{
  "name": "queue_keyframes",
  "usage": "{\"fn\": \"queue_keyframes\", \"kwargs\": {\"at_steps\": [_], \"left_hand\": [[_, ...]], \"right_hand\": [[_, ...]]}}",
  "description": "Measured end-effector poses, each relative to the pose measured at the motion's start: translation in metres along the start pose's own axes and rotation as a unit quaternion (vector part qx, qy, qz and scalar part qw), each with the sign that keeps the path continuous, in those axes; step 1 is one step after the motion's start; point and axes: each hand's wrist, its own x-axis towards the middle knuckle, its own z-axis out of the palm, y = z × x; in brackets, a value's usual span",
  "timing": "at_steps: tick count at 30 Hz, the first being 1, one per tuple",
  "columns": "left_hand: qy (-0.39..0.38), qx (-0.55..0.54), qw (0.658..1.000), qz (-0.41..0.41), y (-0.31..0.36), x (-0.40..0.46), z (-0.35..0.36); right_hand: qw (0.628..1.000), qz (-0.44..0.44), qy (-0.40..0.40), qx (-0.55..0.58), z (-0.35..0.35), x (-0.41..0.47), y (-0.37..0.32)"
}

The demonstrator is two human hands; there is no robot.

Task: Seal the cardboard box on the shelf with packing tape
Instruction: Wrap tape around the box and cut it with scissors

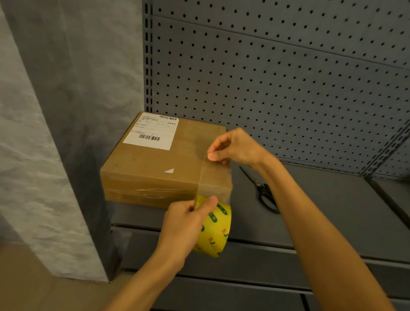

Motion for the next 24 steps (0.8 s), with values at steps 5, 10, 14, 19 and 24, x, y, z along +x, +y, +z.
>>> {"fn": "queue_keyframes", "kwargs": {"at_steps": [5,10,14,19,24], "left_hand": [[-0.007,-0.018,1.000,-0.020,0.004,-0.003,0.002],[-0.020,-0.033,0.999,-0.032,0.009,-0.005,0.004],[-0.022,-0.029,0.999,-0.031,0.010,-0.005,0.004],[-0.006,-0.016,0.999,-0.032,0.003,-0.003,0.005],[-0.005,-0.004,1.000,-0.025,-0.002,-0.001,0.005]], "right_hand": [[1.000,0.000,-0.014,0.010,-0.002,0.002,0.003],[0.999,0.003,-0.024,0.036,-0.005,0.003,0.008],[0.999,0.006,-0.023,0.042,-0.005,0.004,0.011],[1.000,0.006,-0.015,0.009,0.001,0.006,0.013],[1.000,0.003,-0.004,-0.008,0.004,0.006,0.015]]}}
